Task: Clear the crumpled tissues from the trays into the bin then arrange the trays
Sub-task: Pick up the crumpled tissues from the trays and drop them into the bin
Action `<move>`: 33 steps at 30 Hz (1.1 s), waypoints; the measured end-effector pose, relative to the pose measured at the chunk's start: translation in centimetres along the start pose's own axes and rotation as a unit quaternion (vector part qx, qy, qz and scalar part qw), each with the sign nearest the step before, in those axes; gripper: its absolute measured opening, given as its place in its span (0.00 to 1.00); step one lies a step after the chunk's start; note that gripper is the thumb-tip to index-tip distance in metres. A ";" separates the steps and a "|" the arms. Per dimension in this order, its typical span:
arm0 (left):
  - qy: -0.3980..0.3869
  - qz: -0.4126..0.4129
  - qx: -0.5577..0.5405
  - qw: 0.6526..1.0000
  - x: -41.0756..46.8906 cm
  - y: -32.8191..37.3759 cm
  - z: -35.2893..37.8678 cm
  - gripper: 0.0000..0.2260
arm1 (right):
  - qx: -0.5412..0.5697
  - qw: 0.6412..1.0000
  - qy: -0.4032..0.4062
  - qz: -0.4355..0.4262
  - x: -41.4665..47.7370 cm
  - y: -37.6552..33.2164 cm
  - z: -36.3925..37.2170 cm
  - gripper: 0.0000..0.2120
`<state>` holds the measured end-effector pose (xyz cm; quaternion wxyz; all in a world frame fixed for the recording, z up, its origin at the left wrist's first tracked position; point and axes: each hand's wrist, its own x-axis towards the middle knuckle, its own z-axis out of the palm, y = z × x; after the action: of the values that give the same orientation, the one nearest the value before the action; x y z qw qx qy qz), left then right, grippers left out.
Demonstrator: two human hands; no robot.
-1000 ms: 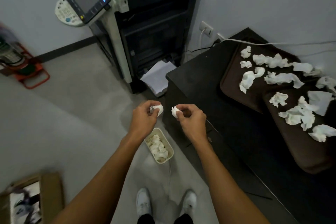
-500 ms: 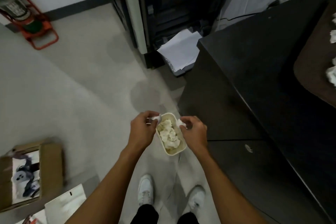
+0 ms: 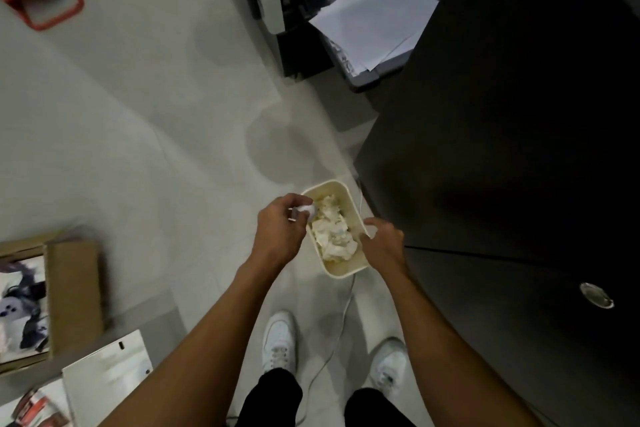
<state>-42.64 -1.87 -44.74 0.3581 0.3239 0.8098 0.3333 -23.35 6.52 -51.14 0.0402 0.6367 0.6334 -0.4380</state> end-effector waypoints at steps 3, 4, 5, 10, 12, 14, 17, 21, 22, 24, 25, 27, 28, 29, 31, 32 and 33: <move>-0.009 -0.013 0.009 1.000 0.1 -1.6 1.3 0.06 | 0.008 0.999 -0.003 0.038 0.8 2.0 0.4 0.19; -0.012 -0.015 0.012 1.000 0.2 -2.1 1.7 0.07 | 0.003 0.999 -0.011 0.038 1.0 2.6 0.6 0.20; -0.015 -0.015 0.015 1.000 0.3 -2.5 2.2 0.07 | -0.008 0.999 -0.022 0.040 1.1 2.9 0.7 0.21; -0.039 -0.004 0.015 0.999 1.0 -4.0 4.8 0.08 | -0.057 0.994 -0.088 0.034 1.8 4.5 1.8 0.29; -0.049 0.002 0.023 0.999 1.3 -4.6 6.1 0.08 | -0.079 0.990 -0.113 0.031 2.2 5.4 2.5 0.30; -0.057 0.005 0.036 0.998 1.6 -5.0 7.5 0.09 | -0.089 0.988 -0.124 0.031 2.5 6.1 3.1 0.29; -0.163 -0.013 0.103 0.981 2.1 -5.6 9.3 0.17 | -0.092 0.988 -0.120 0.025 2.6 6.7 3.5 0.25; -0.239 -0.019 0.213 0.947 2.0 -6.3 10.3 0.26 | -0.073 0.991 -0.109 0.016 2.5 6.7 3.1 0.21; -0.219 -0.024 0.206 0.953 2.0 -6.5 10.3 0.25 | -0.066 0.992 -0.106 0.020 2.6 6.7 3.0 0.23; -0.190 -0.028 0.194 0.962 1.9 -6.9 10.0 0.21 | -0.060 0.992 -0.103 0.032 2.5 6.7 2.8 0.24; -0.184 -0.031 0.190 0.964 1.9 -7.0 9.7 0.20 | -0.060 0.992 -0.103 0.037 2.5 6.7 2.8 0.25; -0.177 -0.035 0.184 0.966 1.9 -6.9 9.1 0.18 | -0.051 0.992 -0.103 0.044 2.2 6.4 2.8 0.27; -0.173 -0.036 0.180 0.968 1.8 -6.7 8.7 0.17 | -0.044 0.993 -0.103 0.043 1.8 6.0 2.5 0.28; -0.168 -0.035 0.175 0.970 1.6 -6.3 8.3 0.16 | -0.042 0.993 -0.102 0.039 1.4 5.5 2.2 0.28; -0.162 -0.033 0.161 0.973 1.0 -5.3 7.4 0.15 | -0.029 0.994 -0.099 0.037 0.3 4.6 1.2 0.27; -0.161 -0.033 0.155 0.974 0.6 -4.5 6.9 0.15 | -0.020 0.995 -0.096 0.034 -0.3 4.0 0.7 0.27; -0.161 -0.033 0.150 0.975 0.1 -3.7 6.3 0.15 | -0.015 0.995 -0.093 0.032 -1.0 3.5 0.0 0.27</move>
<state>-38.72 -1.97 -50.96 0.4414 0.3966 0.7927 0.1397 -20.26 5.08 -52.27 0.1224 0.6122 0.6131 -0.4841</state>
